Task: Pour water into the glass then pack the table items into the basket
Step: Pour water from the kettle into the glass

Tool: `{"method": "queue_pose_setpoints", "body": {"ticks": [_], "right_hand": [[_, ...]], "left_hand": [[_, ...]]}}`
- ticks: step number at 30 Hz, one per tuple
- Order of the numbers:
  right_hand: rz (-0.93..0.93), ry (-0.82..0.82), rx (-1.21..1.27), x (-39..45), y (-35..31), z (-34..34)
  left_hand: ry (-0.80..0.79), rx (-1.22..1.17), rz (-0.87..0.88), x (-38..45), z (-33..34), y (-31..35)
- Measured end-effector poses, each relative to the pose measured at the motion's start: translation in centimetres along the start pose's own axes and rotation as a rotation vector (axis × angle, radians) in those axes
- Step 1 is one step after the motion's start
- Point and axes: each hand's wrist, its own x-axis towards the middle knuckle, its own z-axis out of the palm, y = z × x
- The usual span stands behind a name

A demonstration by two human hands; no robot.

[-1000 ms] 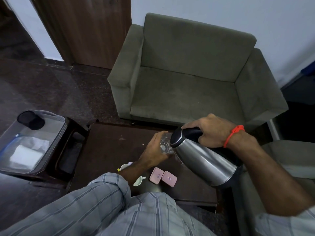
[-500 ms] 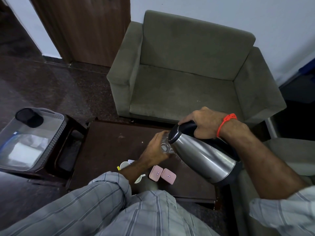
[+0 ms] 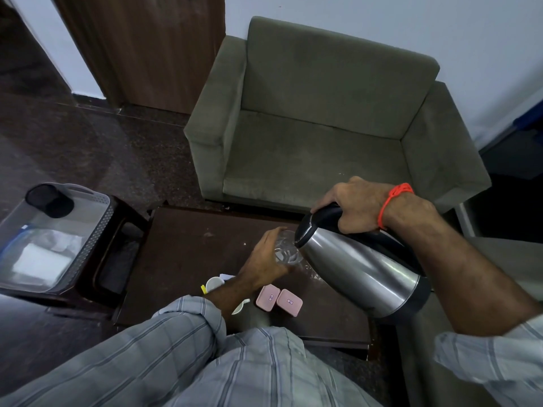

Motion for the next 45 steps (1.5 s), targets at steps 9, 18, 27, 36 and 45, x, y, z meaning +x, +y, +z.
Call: {"method": "queue_pose_setpoints", "body": {"ticks": [9, 18, 27, 36, 45], "right_hand": [[0.003, -0.005, 0.000, -0.3, -0.2, -0.5], [0.012, -0.038, 0.021, 0.0, -0.3, -0.6], [0.016, -0.051, 0.033, 0.7, -0.3, -0.3], [0.018, -0.049, 0.039, 1.2, -0.4, -0.2], [0.023, -0.086, 0.021, 2.0, -0.7, -0.2]], "left_hand": [[-0.023, -0.008, -0.008, -0.4, 0.3, -0.9], [-0.027, 0.010, -0.035, -0.3, 0.3, -1.8], [-0.009, 0.001, -0.049, 0.0, 0.2, -2.0], [0.007, -0.021, -0.071, 0.0, 0.3, -2.3], [0.024, -0.038, -0.090, -0.3, 0.6, -2.6]]}}
